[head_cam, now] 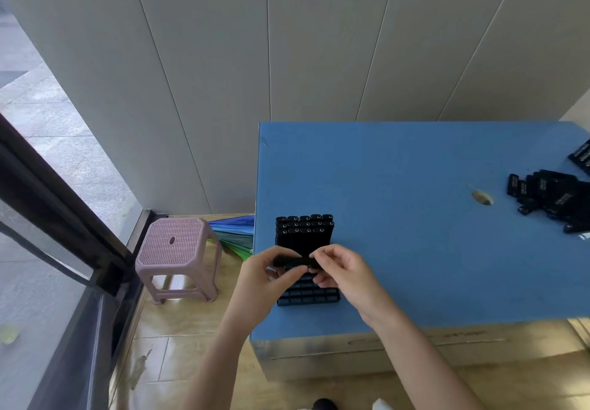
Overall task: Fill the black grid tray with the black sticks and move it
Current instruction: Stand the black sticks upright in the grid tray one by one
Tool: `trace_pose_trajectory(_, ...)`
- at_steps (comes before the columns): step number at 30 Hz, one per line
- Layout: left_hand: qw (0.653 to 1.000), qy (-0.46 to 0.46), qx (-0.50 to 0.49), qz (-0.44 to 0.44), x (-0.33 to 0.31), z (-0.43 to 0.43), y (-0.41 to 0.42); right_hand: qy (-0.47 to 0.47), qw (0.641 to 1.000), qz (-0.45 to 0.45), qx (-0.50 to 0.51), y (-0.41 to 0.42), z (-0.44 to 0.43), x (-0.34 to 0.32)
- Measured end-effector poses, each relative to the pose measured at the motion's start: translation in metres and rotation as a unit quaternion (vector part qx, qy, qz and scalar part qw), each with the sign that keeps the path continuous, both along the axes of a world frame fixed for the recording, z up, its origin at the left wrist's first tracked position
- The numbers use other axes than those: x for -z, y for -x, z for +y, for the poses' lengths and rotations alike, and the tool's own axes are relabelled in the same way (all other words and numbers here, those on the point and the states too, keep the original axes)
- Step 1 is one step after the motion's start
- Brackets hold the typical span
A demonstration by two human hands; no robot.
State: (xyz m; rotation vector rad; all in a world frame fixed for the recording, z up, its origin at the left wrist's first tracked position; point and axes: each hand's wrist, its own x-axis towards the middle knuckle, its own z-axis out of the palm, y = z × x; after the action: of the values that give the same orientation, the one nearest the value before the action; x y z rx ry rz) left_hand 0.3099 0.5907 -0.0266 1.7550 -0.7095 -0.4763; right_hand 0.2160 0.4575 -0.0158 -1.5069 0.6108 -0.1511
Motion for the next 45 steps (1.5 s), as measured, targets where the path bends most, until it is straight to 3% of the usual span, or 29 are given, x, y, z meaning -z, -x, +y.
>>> trace_pose_trajectory(3,0.980,-0.140,0.053,-0.132,0.003,0.004,-0.003,0.052,0.998,-0.008,0.023,0.005,-0.016,-0.002)
trace_pose_trajectory(6,0.941,-0.250,0.043,-0.225,0.001,0.007,-0.006,0.218,0.974,0.009,0.054,0.006,-0.036,0.000)
trace_pose_trajectory(9,0.915,-0.293,0.034,-0.273,-0.001,0.010,-0.008,0.320,0.945,0.005,0.071,0.003,-0.049,0.002)
trace_pose_trajectory(14,0.899,-0.327,0.046,-0.288,-0.001,0.015,-0.009,0.411,0.908,-0.045,0.060,-0.008,-0.054,0.006)
trace_pose_trajectory(24,0.905,-0.321,0.045,-0.274,-0.001,0.023,-0.009,0.464,0.884,-0.058,-0.021,-0.020,-0.063,0.011)
trace_pose_trajectory(30,0.906,-0.320,0.048,-0.274,-0.002,0.025,-0.008,0.457,0.886,-0.050,-0.057,-0.021,-0.065,0.013)
trace_pose_trajectory(36,0.904,-0.324,0.053,-0.275,-0.003,0.029,-0.008,0.547,0.837,-0.021,-0.002,-0.013,-0.051,0.016)
trace_pose_trajectory(45,0.906,-0.270,0.073,-0.318,-0.011,0.003,0.004,0.480,0.870,0.077,0.083,0.046,-0.023,0.023)
